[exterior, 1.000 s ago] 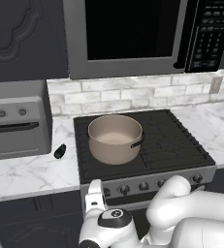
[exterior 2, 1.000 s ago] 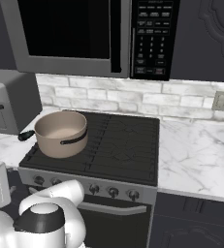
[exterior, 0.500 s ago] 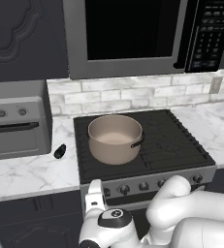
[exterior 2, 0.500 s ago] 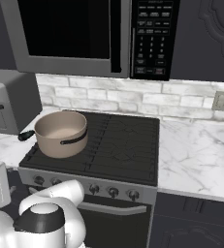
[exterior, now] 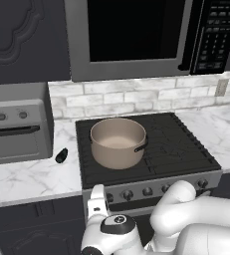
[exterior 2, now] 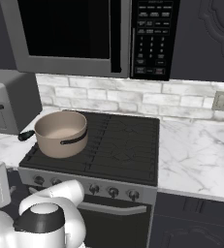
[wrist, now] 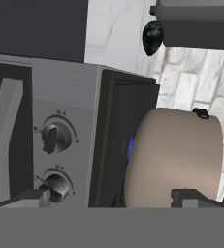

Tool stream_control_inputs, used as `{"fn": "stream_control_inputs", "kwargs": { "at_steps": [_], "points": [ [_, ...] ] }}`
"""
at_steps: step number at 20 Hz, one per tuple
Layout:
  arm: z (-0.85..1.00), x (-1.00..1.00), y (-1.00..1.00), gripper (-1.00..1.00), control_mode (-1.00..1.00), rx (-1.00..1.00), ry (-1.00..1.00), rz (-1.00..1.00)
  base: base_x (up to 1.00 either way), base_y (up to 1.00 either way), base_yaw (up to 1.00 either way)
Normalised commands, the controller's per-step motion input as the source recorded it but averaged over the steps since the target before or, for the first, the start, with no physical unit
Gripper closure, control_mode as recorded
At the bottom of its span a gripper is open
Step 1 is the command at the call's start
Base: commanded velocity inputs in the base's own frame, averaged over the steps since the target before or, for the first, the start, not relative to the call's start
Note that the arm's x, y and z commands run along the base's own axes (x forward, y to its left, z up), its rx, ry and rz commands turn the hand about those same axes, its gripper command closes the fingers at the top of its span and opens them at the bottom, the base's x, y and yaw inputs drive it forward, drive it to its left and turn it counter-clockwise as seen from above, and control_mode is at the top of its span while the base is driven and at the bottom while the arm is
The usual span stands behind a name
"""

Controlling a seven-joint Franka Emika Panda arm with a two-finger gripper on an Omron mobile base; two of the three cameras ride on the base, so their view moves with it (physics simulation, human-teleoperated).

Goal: Turn on the burner for the pot on the stove. Wait thirty seconds for the pot to heat up. Then add the eggplant to the pot.

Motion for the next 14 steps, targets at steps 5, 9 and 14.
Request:
{"fn": "stream_control_inputs", "kwargs": {
  "at_steps": [5, 9, 14],
  "points": [
    [0.0, 0.0, 0.0, -1.0, -1.0, 0.0, 0.0, 0.0, 0.0, 0.0, 0.0],
    [0.0, 0.0, 0.0, -1.0, -1.0, 0.0, 0.0, 0.0, 0.0, 0.0, 0.0],
    [0.0, 0.0, 0.0, -1.0, -1.0, 0.0, 0.0, 0.0, 0.0, 0.0, 0.0]
  ]
}}
